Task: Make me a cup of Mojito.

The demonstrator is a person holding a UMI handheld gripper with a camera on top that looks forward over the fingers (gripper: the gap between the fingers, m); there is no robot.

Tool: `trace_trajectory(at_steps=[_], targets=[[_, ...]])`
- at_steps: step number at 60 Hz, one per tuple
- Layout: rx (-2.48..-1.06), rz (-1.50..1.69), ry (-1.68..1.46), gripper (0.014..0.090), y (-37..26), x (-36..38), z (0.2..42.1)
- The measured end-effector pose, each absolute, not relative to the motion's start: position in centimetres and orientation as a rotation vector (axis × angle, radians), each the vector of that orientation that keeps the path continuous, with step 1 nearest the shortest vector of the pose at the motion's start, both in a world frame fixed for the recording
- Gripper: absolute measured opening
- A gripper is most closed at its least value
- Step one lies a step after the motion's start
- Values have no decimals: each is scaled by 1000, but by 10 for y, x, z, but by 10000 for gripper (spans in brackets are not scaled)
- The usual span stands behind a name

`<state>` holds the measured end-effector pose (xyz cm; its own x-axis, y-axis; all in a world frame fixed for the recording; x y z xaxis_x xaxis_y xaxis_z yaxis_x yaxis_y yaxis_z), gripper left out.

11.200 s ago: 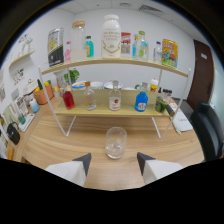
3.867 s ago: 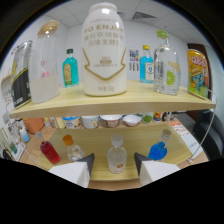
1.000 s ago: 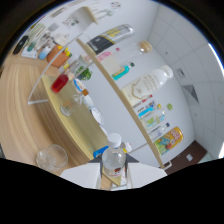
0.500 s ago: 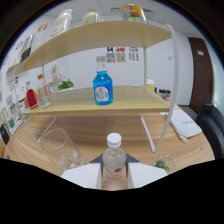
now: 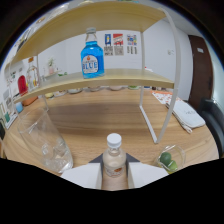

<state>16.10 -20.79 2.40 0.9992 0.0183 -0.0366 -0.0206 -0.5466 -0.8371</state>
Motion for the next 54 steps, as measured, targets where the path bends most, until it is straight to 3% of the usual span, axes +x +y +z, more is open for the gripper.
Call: trace_trajectory(at_steps=[8, 12, 14, 17, 19, 24, 40, 54], targets=[[-2158, 19, -9, 368, -210, 163, 22], [-2173, -8, -3, 434, -211, 166, 23], [-2172, -11, 2, 492, -212, 167, 26], [-2167, -21, 6, 667, -217, 168, 34], [-2165, -25, 5, 743, -221, 168, 41], [-2137, -34, 12, 840, -231, 164, 67], [-2062, 54, 88, 854, -279, 115, 157], [-2100, 48, 38, 849, -329, 58, 147]])
